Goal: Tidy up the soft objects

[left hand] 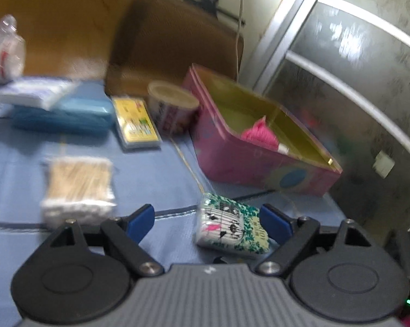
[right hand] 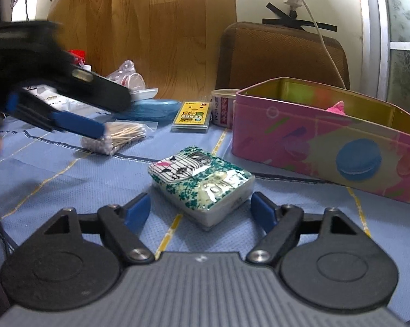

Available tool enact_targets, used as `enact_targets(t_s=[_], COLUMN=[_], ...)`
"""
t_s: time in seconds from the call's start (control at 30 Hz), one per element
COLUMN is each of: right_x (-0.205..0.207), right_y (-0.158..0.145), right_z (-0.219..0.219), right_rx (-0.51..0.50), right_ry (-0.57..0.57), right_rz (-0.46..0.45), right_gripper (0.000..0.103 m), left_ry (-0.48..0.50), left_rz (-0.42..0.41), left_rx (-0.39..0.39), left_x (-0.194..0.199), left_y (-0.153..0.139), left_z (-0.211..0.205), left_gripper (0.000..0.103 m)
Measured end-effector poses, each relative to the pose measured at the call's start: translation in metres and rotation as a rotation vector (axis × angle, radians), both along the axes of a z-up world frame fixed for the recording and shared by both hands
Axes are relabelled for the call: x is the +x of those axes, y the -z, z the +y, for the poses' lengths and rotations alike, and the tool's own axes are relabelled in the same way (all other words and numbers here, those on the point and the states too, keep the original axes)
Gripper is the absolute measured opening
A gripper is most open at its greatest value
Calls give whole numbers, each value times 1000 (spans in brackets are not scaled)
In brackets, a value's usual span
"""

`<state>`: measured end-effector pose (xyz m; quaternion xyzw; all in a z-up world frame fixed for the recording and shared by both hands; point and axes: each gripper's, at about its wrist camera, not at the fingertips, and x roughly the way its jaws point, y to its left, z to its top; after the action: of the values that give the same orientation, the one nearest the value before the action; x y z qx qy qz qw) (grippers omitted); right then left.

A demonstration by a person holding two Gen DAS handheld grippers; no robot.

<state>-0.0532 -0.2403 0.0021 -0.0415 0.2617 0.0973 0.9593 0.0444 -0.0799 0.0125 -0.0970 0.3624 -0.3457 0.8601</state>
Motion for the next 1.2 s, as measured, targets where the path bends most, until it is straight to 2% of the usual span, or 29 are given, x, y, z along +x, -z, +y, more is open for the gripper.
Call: enact_targets(t_s=[0.03, 0.07, 0.13, 0.23, 0.33, 0.43, 0.5, 0.6, 0.8, 0.87, 0.93, 1.0, 1.1, 1.17, 1.2], right_x=[0, 0, -1, -6, -9, 1, 11, 23, 38, 44, 44, 35, 25, 18, 18], right_y=[0, 0, -1, -9, -32, -53, -61, -66, -65, -61, -58, -61, -67, -72, -75], right_z=[1, 2, 8, 12, 4, -7, -20, -45, -115, -130, -144, -151, -148, -140, -133], right_rx=[2, 4, -12, -62, -44, -57, -70, -70, -68, -94, -112, -84, -41, 29, 63], right_ry=[-2, -9, -21, -19, -5, 35, 89, 188, 401, 446, 490, 509, 529, 496, 460], right_rz=[-4, -7, -10, -55, -135, -211, -235, -241, -208, -187, -164, -191, -249, -283, -294], right_gripper=[69, 63, 55, 53, 53, 53, 53, 53, 53, 56, 70, 75, 75, 74, 70], left_ry=[20, 36, 48, 55, 72, 95, 109, 132, 172, 162, 147, 147, 132, 103, 70], left_rz=[38, 22, 20, -15, -74, -110, -99, -53, -43, -39, -42, -59, -102, -140, -166], left_rx=[11, 1, 8, -41, -98, -108, -113, -117, -92, -82, -91, -105, -147, -180, -191], left_x=[8, 8, 7, 0, 3, 18, 28, 48, 59, 58, 54, 47, 29, 18, 12], left_y=[7, 12, 13, -2, -28, -49, -56, -57, -46, -43, -41, -44, -52, -58, -60], left_z=[-9, -13, -20, -18, -24, -52, -75, -123, -205, -216, -210, -194, -142, -100, -75], left_gripper=[64, 52, 49, 49, 51, 52, 52, 52, 55, 63, 66, 66, 66, 71, 73])
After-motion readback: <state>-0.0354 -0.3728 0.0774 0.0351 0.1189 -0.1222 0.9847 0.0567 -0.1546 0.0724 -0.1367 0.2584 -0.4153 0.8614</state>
